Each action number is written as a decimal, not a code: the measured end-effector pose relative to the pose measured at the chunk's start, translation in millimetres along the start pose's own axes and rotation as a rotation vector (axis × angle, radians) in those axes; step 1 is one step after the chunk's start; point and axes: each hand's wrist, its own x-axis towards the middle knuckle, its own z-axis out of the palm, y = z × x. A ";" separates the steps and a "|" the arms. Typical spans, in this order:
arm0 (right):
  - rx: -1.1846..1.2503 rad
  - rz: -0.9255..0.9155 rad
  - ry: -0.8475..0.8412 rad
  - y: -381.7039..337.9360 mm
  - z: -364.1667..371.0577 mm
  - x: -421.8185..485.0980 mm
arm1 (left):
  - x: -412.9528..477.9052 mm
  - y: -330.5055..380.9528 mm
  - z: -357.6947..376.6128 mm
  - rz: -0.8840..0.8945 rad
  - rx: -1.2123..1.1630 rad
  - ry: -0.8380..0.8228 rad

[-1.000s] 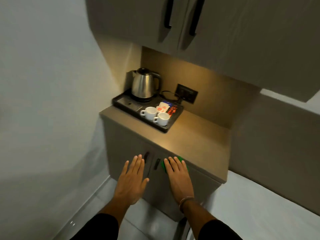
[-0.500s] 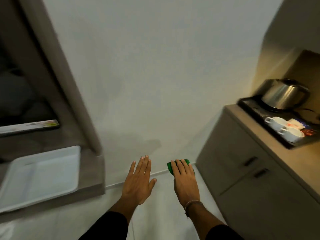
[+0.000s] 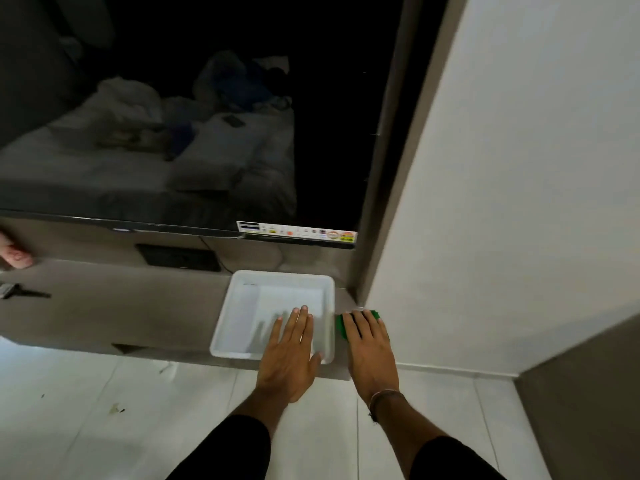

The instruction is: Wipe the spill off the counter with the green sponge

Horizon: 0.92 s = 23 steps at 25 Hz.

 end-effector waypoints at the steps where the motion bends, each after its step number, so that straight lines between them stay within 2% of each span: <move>1: 0.003 -0.009 -0.007 -18.5 6.2 16.2 | 6.1 -22.9 1.2 -0.012 0.001 0.001; 7: 0.064 -0.042 -0.023 -80.8 58.3 91.7 | 51.3 -106.5 21.0 -0.021 -0.005 -0.012; 11: 0.058 -0.017 -0.151 -100.3 106.3 126.4 | 72.7 -140.0 47.2 -0.041 -0.035 -0.091; 15: 0.093 -0.017 -0.279 -99.5 146.8 133.9 | 81.3 -158.7 61.2 -0.026 -0.050 -0.123; 23: 0.108 0.004 -0.331 -98.4 149.5 133.0 | 80.9 -161.8 60.0 -0.025 -0.047 -0.155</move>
